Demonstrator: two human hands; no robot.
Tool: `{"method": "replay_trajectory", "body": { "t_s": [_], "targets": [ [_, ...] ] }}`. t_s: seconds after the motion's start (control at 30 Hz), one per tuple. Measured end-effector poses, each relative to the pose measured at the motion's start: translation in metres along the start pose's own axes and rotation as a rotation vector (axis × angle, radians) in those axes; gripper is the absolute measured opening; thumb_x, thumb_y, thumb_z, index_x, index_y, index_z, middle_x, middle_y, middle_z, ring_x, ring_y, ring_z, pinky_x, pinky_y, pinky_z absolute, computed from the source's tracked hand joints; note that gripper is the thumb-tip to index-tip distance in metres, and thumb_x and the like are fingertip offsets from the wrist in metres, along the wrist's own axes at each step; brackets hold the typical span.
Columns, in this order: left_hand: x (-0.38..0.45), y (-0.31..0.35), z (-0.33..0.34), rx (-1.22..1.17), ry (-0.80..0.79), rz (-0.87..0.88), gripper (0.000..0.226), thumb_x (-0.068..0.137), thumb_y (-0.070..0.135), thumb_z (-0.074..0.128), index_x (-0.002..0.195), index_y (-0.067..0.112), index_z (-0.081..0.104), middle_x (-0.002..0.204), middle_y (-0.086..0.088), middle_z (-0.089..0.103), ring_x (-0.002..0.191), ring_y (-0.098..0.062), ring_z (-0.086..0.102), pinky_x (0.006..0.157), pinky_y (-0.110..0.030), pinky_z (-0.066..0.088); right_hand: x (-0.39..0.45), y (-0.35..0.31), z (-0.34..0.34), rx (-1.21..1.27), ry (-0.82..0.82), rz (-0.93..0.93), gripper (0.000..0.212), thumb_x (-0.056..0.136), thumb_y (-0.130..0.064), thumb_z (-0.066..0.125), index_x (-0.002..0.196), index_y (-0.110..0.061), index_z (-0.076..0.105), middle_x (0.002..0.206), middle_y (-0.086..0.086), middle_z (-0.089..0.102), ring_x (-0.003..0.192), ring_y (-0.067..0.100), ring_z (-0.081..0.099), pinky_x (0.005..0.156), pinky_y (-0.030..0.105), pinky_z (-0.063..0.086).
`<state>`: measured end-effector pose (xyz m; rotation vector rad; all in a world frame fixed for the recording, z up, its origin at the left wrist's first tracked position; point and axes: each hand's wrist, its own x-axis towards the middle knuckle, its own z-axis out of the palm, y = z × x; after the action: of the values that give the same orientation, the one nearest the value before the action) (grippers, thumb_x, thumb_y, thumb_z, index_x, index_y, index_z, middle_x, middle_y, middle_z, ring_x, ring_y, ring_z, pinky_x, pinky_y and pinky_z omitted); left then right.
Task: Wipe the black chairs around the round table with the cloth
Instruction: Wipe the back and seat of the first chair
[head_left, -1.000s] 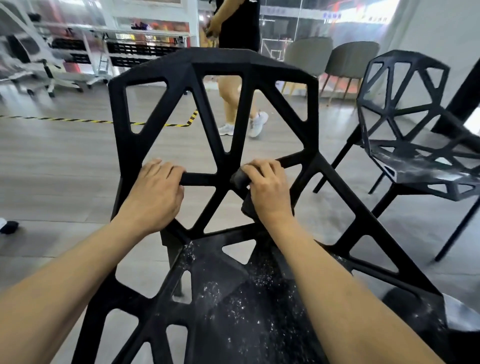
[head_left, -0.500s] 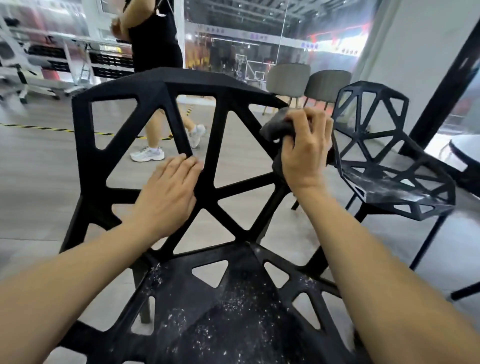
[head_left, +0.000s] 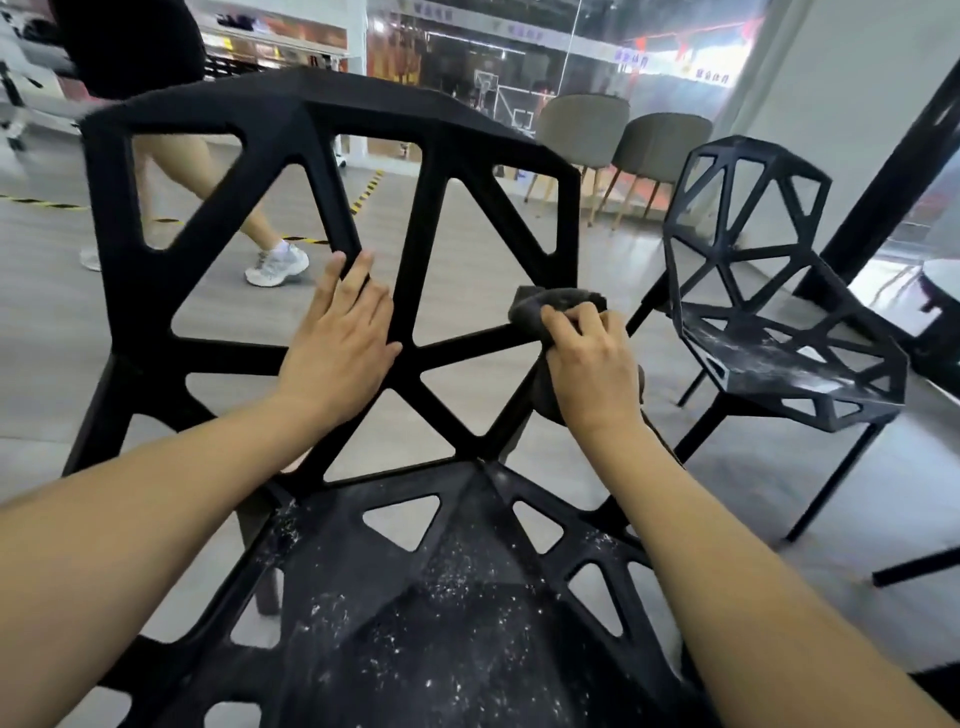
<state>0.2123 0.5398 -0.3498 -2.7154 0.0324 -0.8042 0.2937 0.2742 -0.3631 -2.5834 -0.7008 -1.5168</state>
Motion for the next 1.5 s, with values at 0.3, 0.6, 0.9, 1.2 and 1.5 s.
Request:
{"method": "replay_trajectory", "body": {
  "t_s": [0.3, 0.6, 0.9, 1.2, 1.5],
  "targets": [
    [0.003, 0.000, 0.000, 0.059, -0.007, -0.043, 0.063, 0.096, 0.046, 0.050, 0.138, -0.001, 0.043, 0.143, -0.015, 0.045, 0.154, -0.033, 0.002, 0.125, -0.050, 0.002, -0.071, -0.089, -0.013, -0.090, -0.500, 0.083, 0.022, 0.077, 0.000, 0.061, 0.098, 0.002, 0.066, 0.092, 0.021, 0.063, 0.084, 0.041, 0.062, 0.071, 0.045, 0.053],
    [-0.003, -0.010, -0.010, 0.065, -0.070, 0.044, 0.060, 0.099, 0.033, 0.045, 0.146, -0.003, 0.036, 0.154, -0.016, 0.034, 0.154, -0.036, -0.002, 0.125, -0.050, -0.002, -0.076, -0.112, -0.013, 0.117, -0.678, 0.245, 0.021, 0.090, -0.004, 0.060, 0.109, 0.001, 0.058, 0.112, 0.021, 0.055, 0.100, 0.041, 0.054, 0.076, 0.045, 0.047],
    [-0.139, -0.040, -0.075, -0.144, 0.002, -0.172, 0.062, 0.092, 0.003, 0.047, 0.152, 0.003, 0.032, 0.159, -0.015, 0.032, 0.149, -0.036, 0.025, 0.123, -0.046, 0.019, -0.102, -0.118, -0.023, 0.235, -0.692, 0.191, 0.019, 0.084, -0.008, 0.061, 0.100, 0.002, 0.064, 0.097, 0.020, 0.054, 0.095, 0.042, 0.051, 0.061, 0.039, 0.035],
    [-0.277, -0.013, -0.124, -0.664, -0.141, -0.744, 0.041, 0.108, 0.028, 0.029, 0.148, 0.030, 0.038, 0.119, 0.002, 0.066, 0.101, -0.033, 0.063, 0.086, -0.047, 0.050, -0.089, -0.180, -0.049, 0.751, -0.569, 0.042, 0.034, 0.089, -0.014, 0.060, 0.123, -0.009, 0.057, 0.104, 0.015, 0.053, 0.098, 0.034, 0.047, 0.081, 0.046, 0.043],
    [-0.265, -0.018, -0.110, -0.765, -0.102, -0.768, 0.043, 0.108, 0.026, 0.033, 0.151, 0.034, 0.036, 0.098, 0.001, 0.067, 0.087, -0.023, 0.063, 0.081, -0.038, 0.046, -0.101, -0.233, -0.019, 0.984, -0.570, 0.046, 0.044, 0.097, -0.003, 0.050, 0.140, -0.004, 0.050, 0.137, 0.013, 0.056, 0.125, 0.029, 0.050, 0.108, 0.028, 0.034]
  ]
}}
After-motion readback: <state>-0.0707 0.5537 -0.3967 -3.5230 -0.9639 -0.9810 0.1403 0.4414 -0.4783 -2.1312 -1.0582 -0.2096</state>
